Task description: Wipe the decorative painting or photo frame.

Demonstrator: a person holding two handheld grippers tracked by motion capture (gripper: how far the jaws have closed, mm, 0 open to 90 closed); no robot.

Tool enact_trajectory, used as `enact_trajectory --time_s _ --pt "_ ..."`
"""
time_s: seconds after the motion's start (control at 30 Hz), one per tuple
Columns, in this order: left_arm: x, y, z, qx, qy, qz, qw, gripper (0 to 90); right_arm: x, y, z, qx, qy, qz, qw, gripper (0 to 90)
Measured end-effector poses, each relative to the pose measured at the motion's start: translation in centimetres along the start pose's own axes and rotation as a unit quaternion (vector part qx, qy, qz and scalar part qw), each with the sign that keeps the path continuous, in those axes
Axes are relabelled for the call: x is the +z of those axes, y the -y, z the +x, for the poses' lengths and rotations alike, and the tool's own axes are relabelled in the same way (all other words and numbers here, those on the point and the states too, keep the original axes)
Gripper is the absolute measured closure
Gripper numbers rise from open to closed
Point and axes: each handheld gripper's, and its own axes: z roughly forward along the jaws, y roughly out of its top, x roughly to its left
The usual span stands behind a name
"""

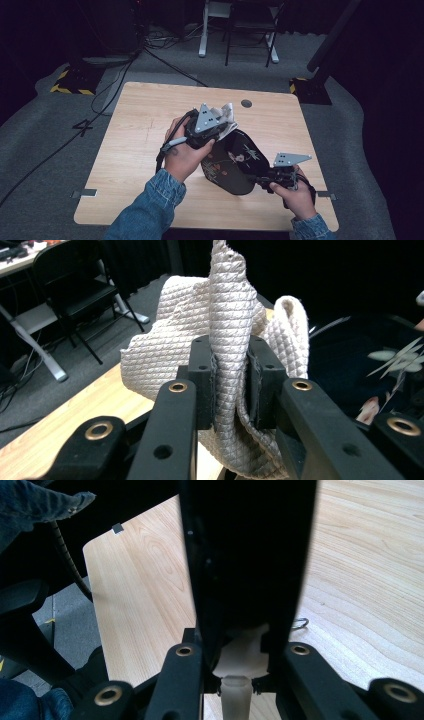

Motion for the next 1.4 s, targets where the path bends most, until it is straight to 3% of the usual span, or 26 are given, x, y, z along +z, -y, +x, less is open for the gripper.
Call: enact_trajectory --time_s 0.83,1.4 --pt "0.2 3.5 0.2 -0.028 -0.008 0.019 0.9994 76.6 0.1 -0.1 0.4 0.000 0.010 0.003 0.9999 78.6" --pt "0.3 5.0 0.4 -0.037 -0.012 0.024 0.9990 76.6 0.2 -0.1 0.4 0.000 0.011 0.003 0.9999 78.7"
